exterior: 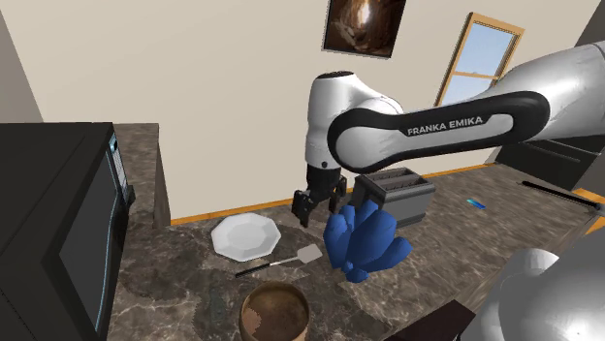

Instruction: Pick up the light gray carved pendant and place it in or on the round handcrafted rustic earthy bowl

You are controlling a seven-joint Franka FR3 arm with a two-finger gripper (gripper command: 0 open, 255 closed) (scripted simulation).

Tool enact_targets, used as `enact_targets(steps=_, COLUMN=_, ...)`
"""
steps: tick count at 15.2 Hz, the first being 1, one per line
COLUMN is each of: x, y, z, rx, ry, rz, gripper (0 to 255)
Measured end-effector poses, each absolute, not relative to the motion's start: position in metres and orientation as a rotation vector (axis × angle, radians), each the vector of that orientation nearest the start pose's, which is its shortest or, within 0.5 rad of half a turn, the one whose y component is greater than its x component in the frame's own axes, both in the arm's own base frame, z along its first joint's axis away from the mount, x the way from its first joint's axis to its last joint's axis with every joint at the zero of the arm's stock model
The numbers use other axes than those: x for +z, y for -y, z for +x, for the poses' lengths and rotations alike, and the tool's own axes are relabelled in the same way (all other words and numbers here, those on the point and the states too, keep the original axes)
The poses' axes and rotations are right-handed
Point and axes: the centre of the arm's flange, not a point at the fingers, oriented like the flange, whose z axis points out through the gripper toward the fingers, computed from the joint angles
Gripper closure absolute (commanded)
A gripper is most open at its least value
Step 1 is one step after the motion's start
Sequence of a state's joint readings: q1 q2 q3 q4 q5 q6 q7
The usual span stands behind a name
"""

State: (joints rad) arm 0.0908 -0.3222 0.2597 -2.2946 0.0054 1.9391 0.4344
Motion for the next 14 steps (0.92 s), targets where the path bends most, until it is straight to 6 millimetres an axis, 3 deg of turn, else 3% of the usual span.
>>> enact_targets(steps=6, x=0.430, y=-0.207, z=0.461, rx=0.001, ry=-0.206, rz=-3.214, gripper=0)
enact_targets(steps=14, x=0.380, y=-0.286, z=0.516, rx=-0.023, ry=-0.263, rz=-3.195, gripper=0)
